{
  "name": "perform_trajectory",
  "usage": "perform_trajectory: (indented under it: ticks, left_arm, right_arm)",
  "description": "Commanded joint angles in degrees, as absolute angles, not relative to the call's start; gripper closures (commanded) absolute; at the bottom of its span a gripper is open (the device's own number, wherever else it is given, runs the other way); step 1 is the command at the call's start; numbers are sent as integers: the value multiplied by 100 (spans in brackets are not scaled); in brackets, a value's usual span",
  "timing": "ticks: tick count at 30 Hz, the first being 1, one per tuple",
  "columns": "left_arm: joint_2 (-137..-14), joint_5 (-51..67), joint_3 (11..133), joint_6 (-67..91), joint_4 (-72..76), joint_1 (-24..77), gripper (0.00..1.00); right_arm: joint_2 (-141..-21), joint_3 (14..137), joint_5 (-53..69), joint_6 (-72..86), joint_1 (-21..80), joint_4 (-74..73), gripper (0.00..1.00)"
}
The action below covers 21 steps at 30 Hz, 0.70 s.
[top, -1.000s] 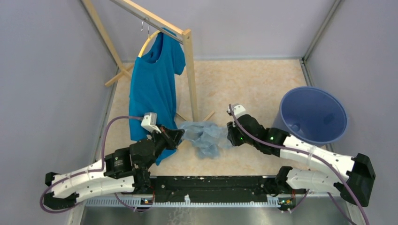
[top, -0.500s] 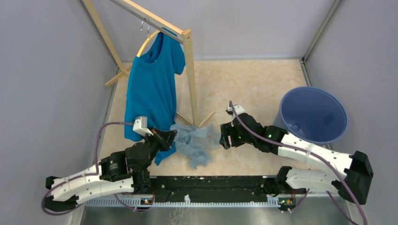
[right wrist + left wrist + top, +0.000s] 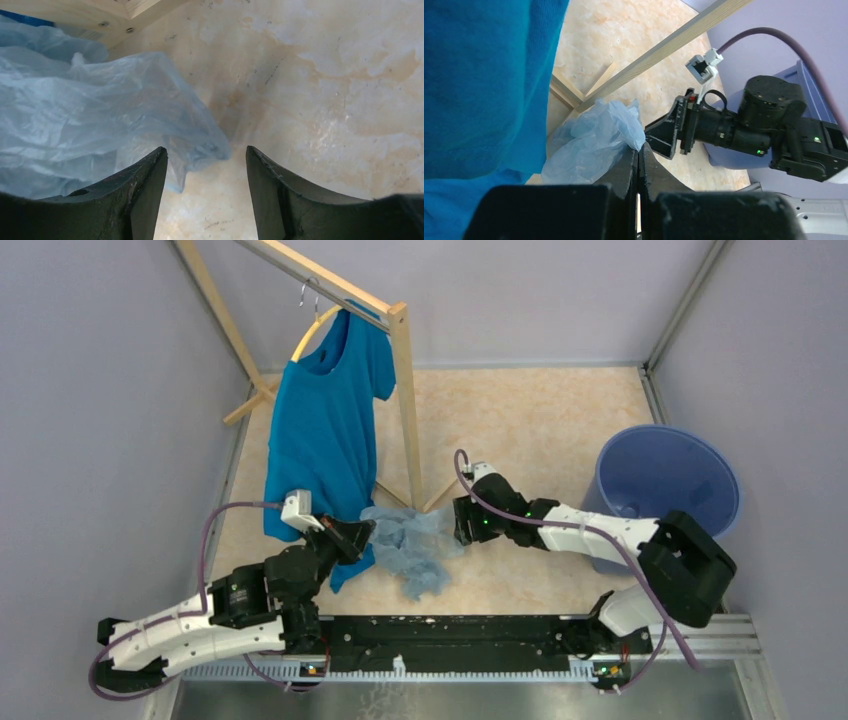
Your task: Put the trash bags into the trash bin
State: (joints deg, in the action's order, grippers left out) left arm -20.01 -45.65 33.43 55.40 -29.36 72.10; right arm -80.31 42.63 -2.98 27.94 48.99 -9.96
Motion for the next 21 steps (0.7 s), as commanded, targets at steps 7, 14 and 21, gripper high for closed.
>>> perform_trajectory:
  ticks: [7,14,21]
  left_arm:
    - [-1923,-4519,3437,5296,-2876,7207,100]
    - [-2061,-4152,3550,4596,-2432,7207,100]
    - [-2807,-2668,4024,3233,-868,7210,100]
  right_arm:
    - [-9090,4205,-752,2225,5070,543,51]
    - [-8877,4308,-690,2179,5113,564,100]
    - [-6529,4782,-1014,2122,5115,-1720,100]
